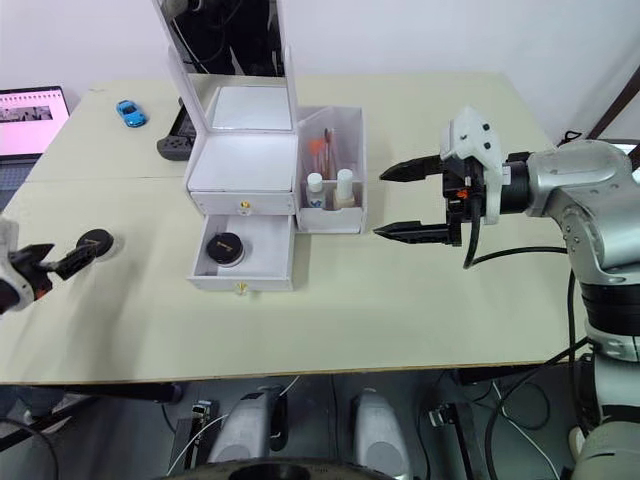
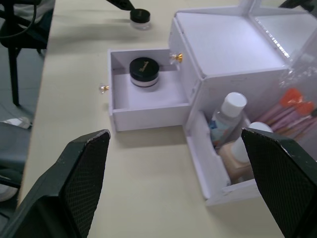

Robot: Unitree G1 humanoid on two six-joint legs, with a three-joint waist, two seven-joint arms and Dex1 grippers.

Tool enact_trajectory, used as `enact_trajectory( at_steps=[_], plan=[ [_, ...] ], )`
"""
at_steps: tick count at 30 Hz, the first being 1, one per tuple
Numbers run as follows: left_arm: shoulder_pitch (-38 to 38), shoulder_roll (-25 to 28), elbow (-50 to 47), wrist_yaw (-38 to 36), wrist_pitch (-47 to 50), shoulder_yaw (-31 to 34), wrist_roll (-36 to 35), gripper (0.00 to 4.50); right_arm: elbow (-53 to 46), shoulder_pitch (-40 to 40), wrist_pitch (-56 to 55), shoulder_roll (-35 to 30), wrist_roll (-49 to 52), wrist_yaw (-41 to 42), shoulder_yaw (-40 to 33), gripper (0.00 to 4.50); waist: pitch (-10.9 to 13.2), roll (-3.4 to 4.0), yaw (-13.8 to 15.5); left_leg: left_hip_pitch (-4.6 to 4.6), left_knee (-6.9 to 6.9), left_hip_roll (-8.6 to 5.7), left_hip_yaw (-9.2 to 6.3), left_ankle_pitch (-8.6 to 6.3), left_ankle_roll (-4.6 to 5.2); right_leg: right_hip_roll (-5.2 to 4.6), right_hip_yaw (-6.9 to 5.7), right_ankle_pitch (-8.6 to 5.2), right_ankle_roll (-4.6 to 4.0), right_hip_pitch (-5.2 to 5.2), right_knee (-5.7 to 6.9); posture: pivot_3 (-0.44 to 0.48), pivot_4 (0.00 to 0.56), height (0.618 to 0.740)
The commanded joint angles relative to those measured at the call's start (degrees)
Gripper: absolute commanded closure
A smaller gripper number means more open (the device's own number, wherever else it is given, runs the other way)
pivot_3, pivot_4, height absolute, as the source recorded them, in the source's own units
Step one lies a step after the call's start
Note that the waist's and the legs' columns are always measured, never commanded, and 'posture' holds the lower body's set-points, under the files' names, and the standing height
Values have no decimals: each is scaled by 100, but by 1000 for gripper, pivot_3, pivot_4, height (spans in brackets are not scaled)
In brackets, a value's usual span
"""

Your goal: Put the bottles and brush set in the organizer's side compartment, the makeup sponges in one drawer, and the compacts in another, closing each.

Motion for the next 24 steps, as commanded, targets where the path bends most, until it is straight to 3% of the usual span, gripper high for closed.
enact_trajectory(
  at_steps=[1,8,15,19,24],
  plan=[
    [-365,95,508,142,-76,-176,265,80,68,-1,-166,-208,-128,55,-207,0,-1,-1,-11,0,0,0,1,0,0,0,0,0,1,1,-2,0,150,740],
    [-1237,-69,1741,53,-653,-797,693,80,12,15,9,-106,-56,-231,-283,0,0,-2,-8,-1,2,2,2,0,0,6,0,3,6,-6,17,0,150,740],
    [-1415,-124,2180,-33,-937,-944,864,80,89,-112,218,-55,-162,-503,-233,0,0,-4,-17,-8,4,1,3,1,0,4,0,3,7,-9,14,0,150,740],
    [-1504,-147,2311,19,-1001,-948,922,1806,90,-235,278,17,-153,-589,-181,0,0,-3,-14,-7,5,1,3,1,0,4,0,3,7,-9,16,0,150,740],
    [-1501,-24,2075,-100,-890,-840,858,1826,168,-365,266,49,-213,-613,-111,0,0,-4,-13,-8,6,1,3,0,0,4,0,4,7,-9,16,0,150,740]
  ],
)
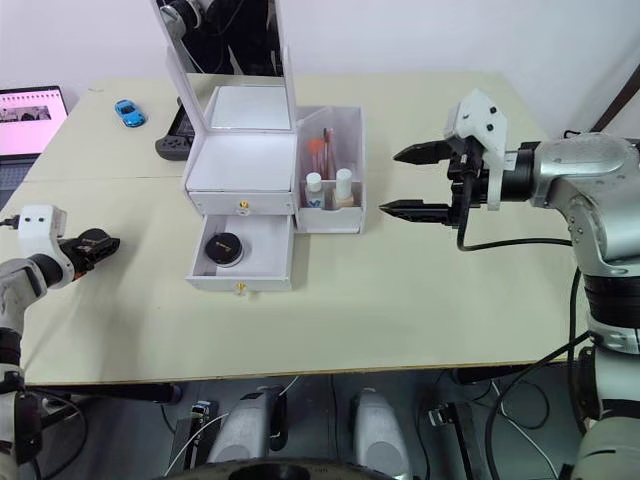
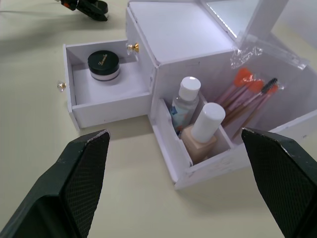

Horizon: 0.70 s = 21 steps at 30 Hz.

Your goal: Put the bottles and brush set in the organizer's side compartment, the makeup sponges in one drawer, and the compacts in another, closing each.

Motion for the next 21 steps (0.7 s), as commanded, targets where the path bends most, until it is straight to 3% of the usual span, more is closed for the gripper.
enact_trajectory(
  at_steps=[1,4,13,21],
  plan=[
    [-47,193,-354,-62,40,200,-83,1826,-20,-182,-36,8,-45,-31,-73,0,0,0,7,0,0,0,0,0,0,0,0,0,0,0,0,0,150,740],
    [90,346,-971,-195,187,340,-198,1826,-5,-226,-32,19,-55,-20,-54,0,1,-2,2,-3,2,0,-1,0,0,0,0,1,1,0,0,0,150,740],
    [1069,1058,-4097,-1939,1338,334,-1571,1826,169,-661,258,284,218,-50,-148,0,1,2,-15,-9,-1,1,0,0,0,-2,2,1,1,-9,-1,0,150,740],
    [543,999,-5085,-2229,1705,-331,-2093,1826,-65,-818,673,474,587,-299,-365,0,2,2,12,-11,3,-1,-3,0,0,0,2,0,0,-6,-3,0,150,740]
  ],
)
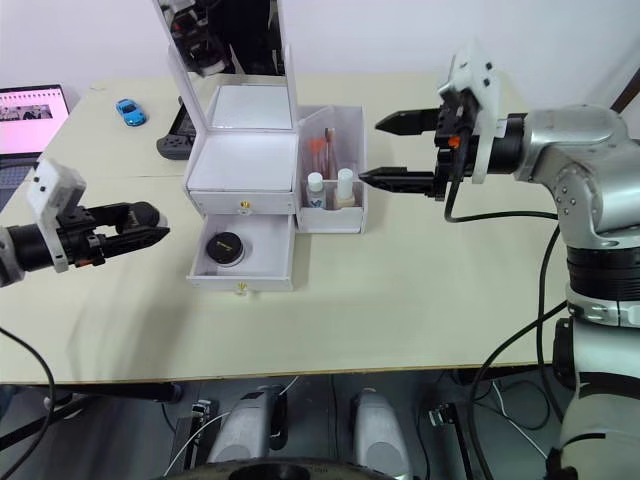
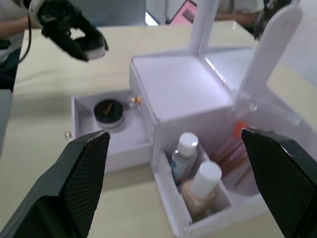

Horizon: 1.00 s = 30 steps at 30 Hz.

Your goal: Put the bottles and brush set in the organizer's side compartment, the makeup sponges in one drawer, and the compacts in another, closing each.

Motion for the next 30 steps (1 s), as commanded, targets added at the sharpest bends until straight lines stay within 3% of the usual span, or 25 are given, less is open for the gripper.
enact_trajectory(
  at_steps=[1,9,15,24,30],
  plan=[
    [-405,-48,-345,-78,21,-524,-79,1826,-406,91,96,-61,188,-127,-302,0,0,0,0,0,1,0,0,0,0,0,0,0,0,1,0,0,150,740],
    [-1218,-734,-484,-14,-47,-2071,285,1826,-1081,831,144,-263,293,-424,-744,0,0,0,-6,-3,8,-1,-3,1,1,6,0,1,3,4,3,0,150,740],
    [-1670,-1151,-96,-7,-253,-2731,747,1826,-1292,897,374,-363,381,-728,-902,0,0,1,-12,-14,50,2,-9,-13,25,14,1,1,4,7,10,0,150,740],
    [-1860,-1098,321,-122,-373,-3034,1370,1826,-1622,1113,692,-516,607,-1012,-1074,0,0,1,-10,-17,62,3,-11,-22,39,16,3,-1,6,9,9,0,150,740],
    [-1740,-1243,282,-129,-320,-3062,1384,1826,-1649,1131,710,-558,717,-1009,-1012,0,0,1,0,-17,67,2,-11,-22,40,15,3,-1,6,12,9,0,150,740]
  ],
)
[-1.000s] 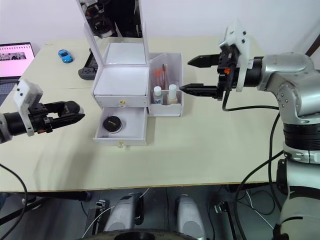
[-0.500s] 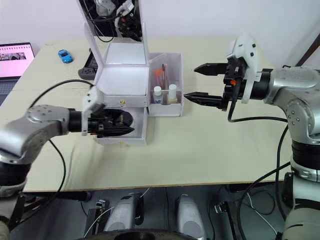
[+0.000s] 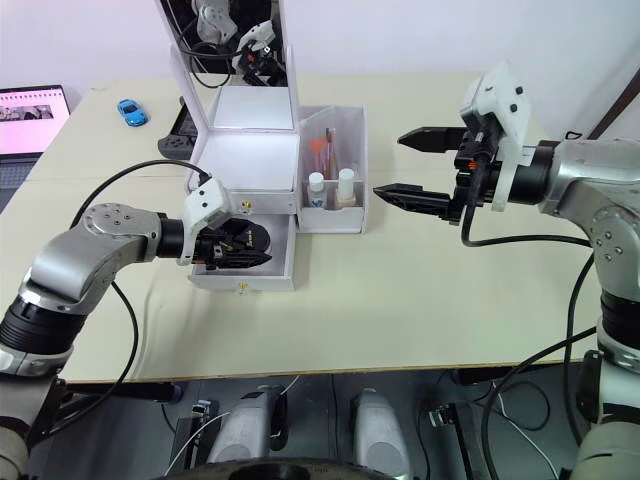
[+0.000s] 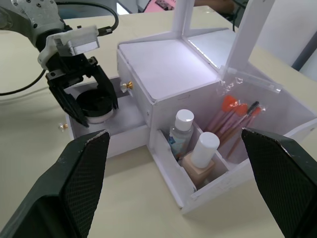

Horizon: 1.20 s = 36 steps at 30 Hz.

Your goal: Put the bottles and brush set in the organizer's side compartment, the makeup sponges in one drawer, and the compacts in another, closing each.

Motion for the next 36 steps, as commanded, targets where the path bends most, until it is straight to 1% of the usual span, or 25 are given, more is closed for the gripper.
enact_trajectory(
  at_steps=[1,2,4,5,6,10,15,19,21,22,24,25,27,28,31,32,36],
  plan=[
    [26,-190,-95,35,49,61,-57,1826,-153,-72,-81,-92,65,-27,-132,0,0,0,2,0,1,0,0,0,0,0,0,0,0,0,0,0,150,740],
    [42,-217,-41,51,47,43,-20,1826,-140,-81,-102,-92,56,-22,-110,0,0,0,3,0,2,0,0,0,0,0,0,0,0,2,0,0,150,740],
    [42,-224,55,82,70,35,75,804,-111,-91,-149,-99,24,-6,-67,0,0,0,-5,0,3,0,-1,0,0,0,0,0,0,2,0,0,150,740],
    [17,-221,122,115,93,50,120,483,-87,-107,-180,-100,-1,4,-41,0,0,0,-6,0,2,0,-1,0,1,0,0,0,0,1,0,0,150,740],
    [-2,-223,166,137,114,65,140,35,-70,-116,-201,-102,-16,10,-25,0,0,0,-8,0,2,0,-2,-1,1,0,0,0,0,1,0,0,150,740],
    [-82,-249,95,85,290,223,-7,35,24,-154,-296,-116,-55,74,38,0,0,0,-11,0,2,0,-2,-3,5,1,0,0,1,1,0,0,150,740],
    [-50,-126,-310,-22,533,589,-381,35,88,-344,-282,1,43,131,157,0,0,0,-12,0,4,0,-2,-3,5,0,0,0,1,1,0,0,150,740],
    [442,118,-934,-348,349,1348,-957,35,242,-496,-397,17,-37,357,374,0,0,0,-41,0,2,1,-2,-3,5,0,1,0,1,0,-1,0,150,740],
    [911,420,-1210,-642,396,1853,-1305,35,379,-560,-496,29,-113,500,500,0,1,1,-57,1,0,2,-2,-4,7,0,2,-1,1,-1,0,0,150,740],
    [1177,587,-1312,-729,346,2086,-1356,35,459,-577,-570,22,-176,591,589,0,1,2,-60,1,-1,3,-1,-4,7,0,2,-1,0,-3,0,0,150,740],
    [1664,694,-1495,-750,554,2747,-1808,548,590,-605,-693,10,-286,827,804,0,2,3,-45,3,-2,3,-1,-5,8,0,2,-2,-1,-2,0,0,150,740],
    [1830,708,-1580,-726,627,2958,-1993,886,633,-624,-749,11,-328,916,878,0,2,3,-39,3,-2,3,-1,-5,8,0,2,-2,-1,-3,-1,0,150,740],
    [2262,687,-1944,-658,808,3380,-2441,1857,781,-784,-807,65,-435,1031,1046,0,2,3,-11,2,2,3,-1,-5,8,-3,1,-2,-2,0,-1,0,150,740],
    [2496,673,-2106,-579,831,3518,-2506,2335,865,-878,-848,89,-502,1094,1129,0,2,4,-10,1,3,3,-1,-5,7,-4,0,-2,-2,2,-3,0,150,740],
    [3257,586,-2411,-364,643,3784,-2382,3963,1124,-1143,-922,174,-597,1300,1291,0,3,5,-16,1,5,-2,3,-5,7,-16,1,-4,-5,8,-13,0,150,740],
    [3512,532,-2450,-298,486,3832,-2248,4436,1216,-1225,-944,194,-619,1379,1328,0,3,5,-14,2,4,-2,5,-5,7,-16,2,-4,-6,8,-17,0,150,740],
    [4177,181,-2512,-5,-110,3838,-1867,4436,1524,-1472,-932,247,-620,1668,1371,0,2,5,-12,2,2,-1,5,-5,7,-14,2,-12,-22,7,-18,0,150,740]
  ],
)
